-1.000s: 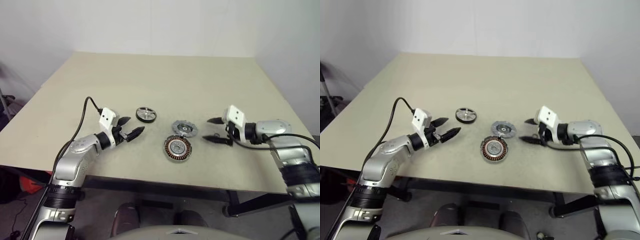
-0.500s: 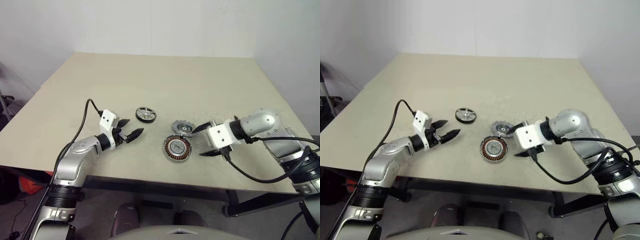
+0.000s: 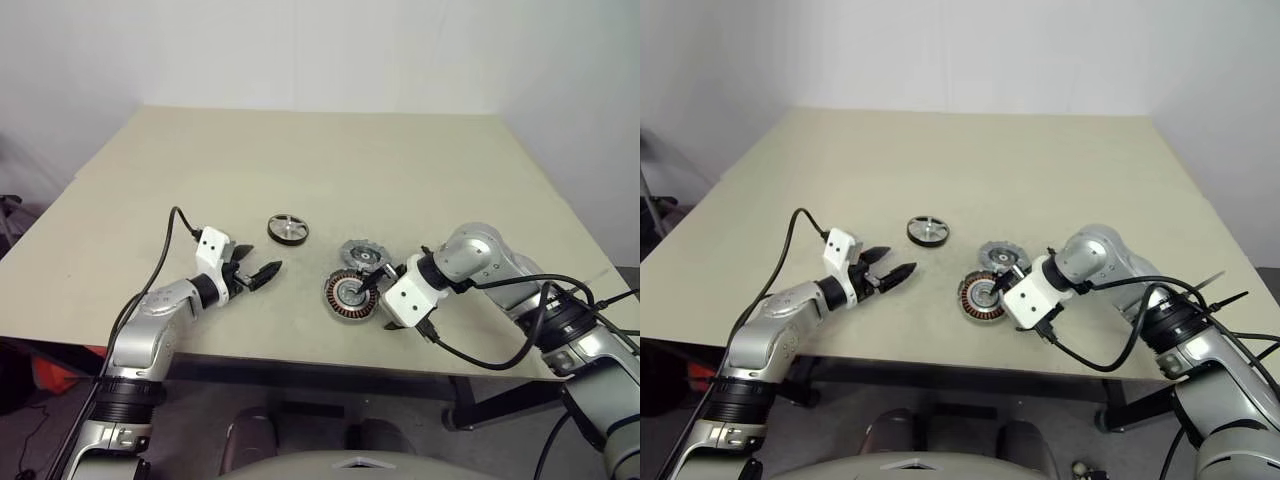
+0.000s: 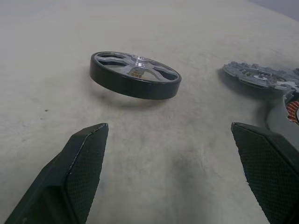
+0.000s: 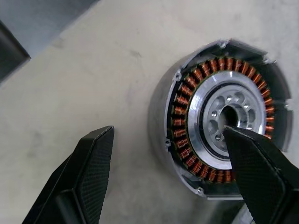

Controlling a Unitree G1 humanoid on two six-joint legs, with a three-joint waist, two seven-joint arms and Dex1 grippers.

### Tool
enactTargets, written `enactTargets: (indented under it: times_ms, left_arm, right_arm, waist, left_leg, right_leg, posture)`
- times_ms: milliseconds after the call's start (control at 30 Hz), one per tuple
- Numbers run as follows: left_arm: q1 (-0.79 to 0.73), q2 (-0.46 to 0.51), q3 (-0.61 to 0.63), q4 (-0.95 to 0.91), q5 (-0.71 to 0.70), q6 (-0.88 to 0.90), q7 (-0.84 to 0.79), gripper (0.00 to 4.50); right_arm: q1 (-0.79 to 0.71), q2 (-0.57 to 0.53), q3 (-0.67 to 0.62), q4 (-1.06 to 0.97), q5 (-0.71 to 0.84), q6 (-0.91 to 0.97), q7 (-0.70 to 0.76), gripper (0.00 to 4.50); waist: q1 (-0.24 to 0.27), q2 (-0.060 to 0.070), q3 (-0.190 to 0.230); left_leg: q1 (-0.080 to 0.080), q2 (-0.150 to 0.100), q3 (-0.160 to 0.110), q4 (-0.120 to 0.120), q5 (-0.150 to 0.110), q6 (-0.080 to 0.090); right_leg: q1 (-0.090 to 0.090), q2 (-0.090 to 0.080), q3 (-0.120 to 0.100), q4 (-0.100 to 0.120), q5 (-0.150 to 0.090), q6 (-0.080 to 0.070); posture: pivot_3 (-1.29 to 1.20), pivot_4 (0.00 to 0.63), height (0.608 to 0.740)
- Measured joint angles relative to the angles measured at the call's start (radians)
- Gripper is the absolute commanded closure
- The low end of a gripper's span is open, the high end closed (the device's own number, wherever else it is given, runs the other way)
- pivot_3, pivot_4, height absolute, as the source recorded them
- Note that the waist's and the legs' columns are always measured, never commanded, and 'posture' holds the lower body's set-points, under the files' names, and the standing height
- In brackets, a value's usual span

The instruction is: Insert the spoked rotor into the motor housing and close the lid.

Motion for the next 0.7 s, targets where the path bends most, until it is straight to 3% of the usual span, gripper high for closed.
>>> enactTargets:
  times_ms: [200, 300, 433, 700]
  left_arm:
    - [0.013, -0.001, 0.011, -0.015, 0.002, 0.0, 0.015, 0.05]
    - [0.014, -0.001, 0.013, -0.016, 0.005, 0.0, 0.024, 0.0]
    - [0.015, 0.0, 0.019, -0.016, 0.008, 0.0, 0.032, 0.0]
    - [0.015, 0.0, 0.03, -0.016, 0.01, -0.01, 0.035, 0.0]
  right_arm:
    - [-0.028, 0.038, 0.012, 0.054, -0.007, -0.015, 0.01, 0.67]
    - [-0.041, 0.051, 0.016, 0.093, -0.008, -0.033, 0.008, 1.25]
    - [-0.056, 0.063, 0.023, 0.113, -0.01, -0.071, 0.006, 2.46]
    - [-0.065, 0.077, 0.023, 0.157, -0.018, -0.099, -0.017, 2.54]
  waist:
    - [-0.002, -0.001, -0.001]
    - [-0.003, -0.002, -0.001]
    - [-0.002, -0.004, -0.002]
    - [-0.005, -0.006, -0.003]
  left_leg:
    - [0.0, 0.0, 0.0, 0.0, 0.0, 0.0]
    - [0.002, 0.0, 0.0, 0.0, 0.0, 0.0]
    - [0.003, 0.0, 0.0, 0.001, 0.0, 0.0]
    - [0.005, 0.001, -0.001, 0.002, 0.001, -0.001]
  right_leg:
    - [0.0, 0.0, 0.0, 0.0, 0.0, 0.0]
    - [0.001, 0.0, 0.0, 0.0, 0.0, 0.0]
    - [0.003, 0.0, 0.0, 0.0, 0.0, 0.0]
    - [0.004, 0.0, -0.001, 0.001, 0.0, -0.001]
  posture:
    - [0.0, 0.0, 0.74]
    - [0.0, 0.0, 0.74]
    - [0.0, 0.0, 0.74]
    - [0.0, 0.0, 0.74]
